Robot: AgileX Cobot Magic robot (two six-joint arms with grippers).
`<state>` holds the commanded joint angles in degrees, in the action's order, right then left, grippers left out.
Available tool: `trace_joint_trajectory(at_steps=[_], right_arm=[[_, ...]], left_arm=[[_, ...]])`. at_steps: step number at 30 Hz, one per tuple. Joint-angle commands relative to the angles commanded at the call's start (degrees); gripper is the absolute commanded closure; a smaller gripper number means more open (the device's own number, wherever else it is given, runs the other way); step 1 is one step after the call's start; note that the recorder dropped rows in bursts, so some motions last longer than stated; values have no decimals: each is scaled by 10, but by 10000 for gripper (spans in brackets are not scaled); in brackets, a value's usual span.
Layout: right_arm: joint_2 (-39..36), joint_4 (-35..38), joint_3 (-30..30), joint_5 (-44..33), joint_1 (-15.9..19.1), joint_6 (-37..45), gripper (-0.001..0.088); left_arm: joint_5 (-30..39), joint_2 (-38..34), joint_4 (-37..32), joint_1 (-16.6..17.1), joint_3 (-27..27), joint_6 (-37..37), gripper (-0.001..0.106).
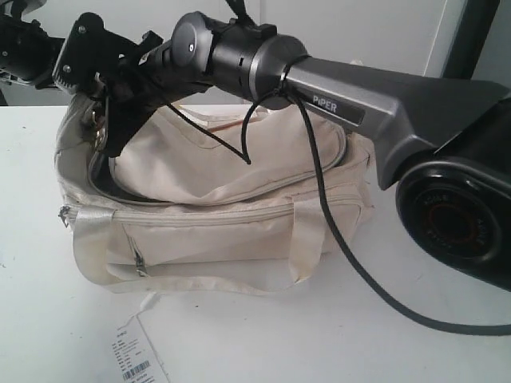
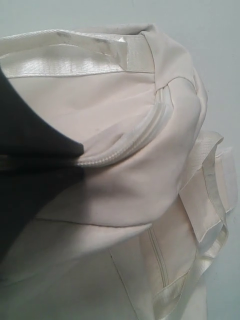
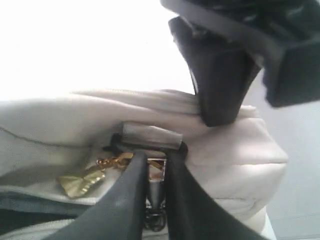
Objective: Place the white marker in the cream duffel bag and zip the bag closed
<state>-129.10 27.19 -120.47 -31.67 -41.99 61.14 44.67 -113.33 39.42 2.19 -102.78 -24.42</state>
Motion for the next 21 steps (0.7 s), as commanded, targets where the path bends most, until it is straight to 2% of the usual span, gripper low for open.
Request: trace_joint_trajectory(at_steps=[8, 11, 17, 21], right_arm=[[3, -15, 0, -54, 0, -19, 868], [5, -13, 0, -92, 0, 3, 868], [6, -18, 0, -99, 3, 7, 868], [6, 7, 0, -115, 4, 62, 868]], left_arm=[[0, 0, 0, 0, 0, 0, 1050], [0, 0, 0, 0, 0, 0, 1050], [-6, 0, 0, 0, 0, 0, 1050], [-23, 0, 0, 0, 0, 0, 1050]])
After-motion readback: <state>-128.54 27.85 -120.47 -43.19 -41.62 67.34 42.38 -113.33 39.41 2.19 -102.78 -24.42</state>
